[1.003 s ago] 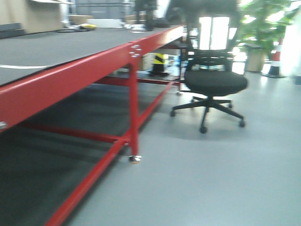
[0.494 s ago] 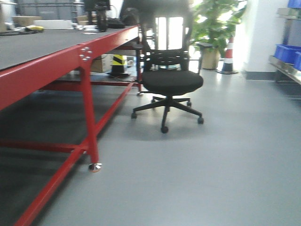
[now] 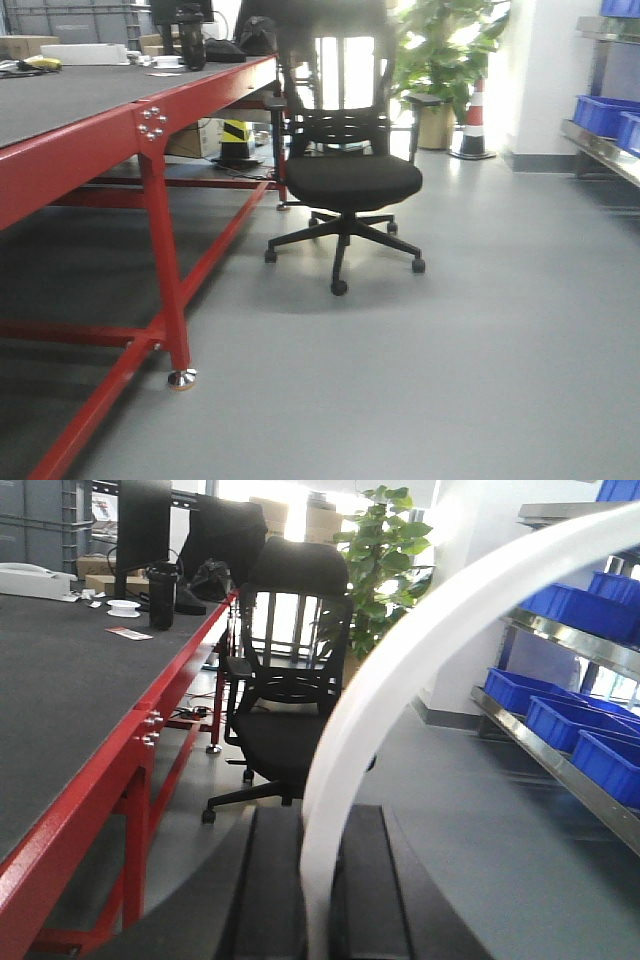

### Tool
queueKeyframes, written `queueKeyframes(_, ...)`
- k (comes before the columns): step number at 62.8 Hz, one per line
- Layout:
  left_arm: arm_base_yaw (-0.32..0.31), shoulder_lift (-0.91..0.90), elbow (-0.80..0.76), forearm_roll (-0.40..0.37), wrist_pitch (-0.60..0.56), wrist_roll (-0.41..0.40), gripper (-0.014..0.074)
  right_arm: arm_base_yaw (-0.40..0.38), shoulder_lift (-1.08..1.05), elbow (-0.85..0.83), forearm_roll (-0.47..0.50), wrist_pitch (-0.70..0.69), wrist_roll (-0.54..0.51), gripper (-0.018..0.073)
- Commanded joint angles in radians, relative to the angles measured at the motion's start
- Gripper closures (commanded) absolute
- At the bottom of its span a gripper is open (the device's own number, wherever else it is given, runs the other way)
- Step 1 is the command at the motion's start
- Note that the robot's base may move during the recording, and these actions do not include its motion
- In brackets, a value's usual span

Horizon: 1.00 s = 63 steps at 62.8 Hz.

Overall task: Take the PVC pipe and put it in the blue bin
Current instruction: 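Drive the base away from the table toward the blue bin shelf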

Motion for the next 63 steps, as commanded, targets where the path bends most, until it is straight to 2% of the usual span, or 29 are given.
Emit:
queueKeyframes(1,-0.004,-0.003,0.001,-0.007,-0.028,-0.006,0.0708,0.001,-0.006,0.001,-0.012,-0.026,-0.006,0.0721)
queueKeyframes(63,-0.004,-0.003,0.001,-0.007,-0.028,-0.006,0.0708,0.001,-0.006,0.001,-0.012,-0.026,-0.006,0.0721)
